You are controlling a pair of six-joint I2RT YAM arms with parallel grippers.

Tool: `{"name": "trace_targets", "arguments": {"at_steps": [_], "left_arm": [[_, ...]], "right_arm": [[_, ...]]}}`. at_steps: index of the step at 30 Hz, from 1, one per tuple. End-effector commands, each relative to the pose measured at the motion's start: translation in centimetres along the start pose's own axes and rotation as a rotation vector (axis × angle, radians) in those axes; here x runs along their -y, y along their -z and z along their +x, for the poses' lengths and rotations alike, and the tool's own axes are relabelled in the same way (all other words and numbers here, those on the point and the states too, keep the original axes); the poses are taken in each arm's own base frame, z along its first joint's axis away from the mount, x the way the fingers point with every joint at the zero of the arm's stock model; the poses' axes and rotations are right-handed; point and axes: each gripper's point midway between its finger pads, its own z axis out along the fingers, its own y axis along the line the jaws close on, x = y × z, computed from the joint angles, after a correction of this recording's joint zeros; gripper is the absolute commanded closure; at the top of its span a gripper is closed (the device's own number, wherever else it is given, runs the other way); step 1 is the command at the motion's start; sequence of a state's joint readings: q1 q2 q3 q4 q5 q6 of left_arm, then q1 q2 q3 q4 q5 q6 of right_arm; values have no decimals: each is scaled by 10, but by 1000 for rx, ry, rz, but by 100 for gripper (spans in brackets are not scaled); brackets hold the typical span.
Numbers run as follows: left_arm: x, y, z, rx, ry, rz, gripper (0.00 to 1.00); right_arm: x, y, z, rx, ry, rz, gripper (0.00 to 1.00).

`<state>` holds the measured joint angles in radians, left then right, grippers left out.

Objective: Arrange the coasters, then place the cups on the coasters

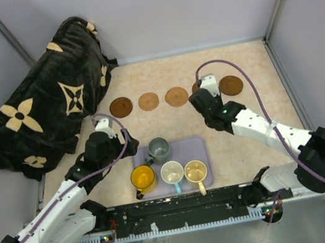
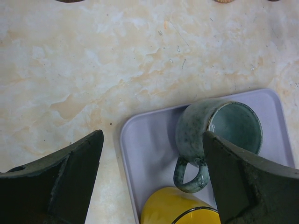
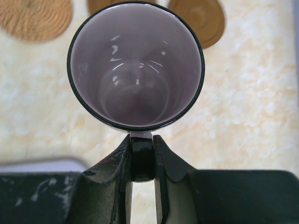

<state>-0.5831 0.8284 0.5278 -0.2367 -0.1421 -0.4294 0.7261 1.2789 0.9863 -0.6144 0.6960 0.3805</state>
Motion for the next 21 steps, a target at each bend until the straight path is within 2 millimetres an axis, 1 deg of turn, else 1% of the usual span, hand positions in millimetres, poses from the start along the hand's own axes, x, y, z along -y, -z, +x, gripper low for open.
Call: {"name": "trace_targets", "arguments": {"at_steps": [1,3,6,11,15,17,21], "left_arm": [[2,-2,-10,50,-11,0,7],[1,-4,-11,55,-13,-5,7],[-1,-6,-11,59,-18,-13,7],[-1,-9,-13,78,-28,-13,7],[-3,-14,-13,85,-42,-23,7],[-4,-17,-13,78,-46,-28,7],[-3,-23,-11,65,-47,-35,7]], "right_arm": [[40,-7,-86,319,-103,76,100],[53,-17,-98,375,-114,81,100],[79,-39,-110,419,-177,76,100],[121,-74,-117,485,-264,55,100],[146,-98,-122,501,-302,62,100],[150,-110,-123,489,-290,60,100],[147,-124,-127,490,-245,52,100]]}}
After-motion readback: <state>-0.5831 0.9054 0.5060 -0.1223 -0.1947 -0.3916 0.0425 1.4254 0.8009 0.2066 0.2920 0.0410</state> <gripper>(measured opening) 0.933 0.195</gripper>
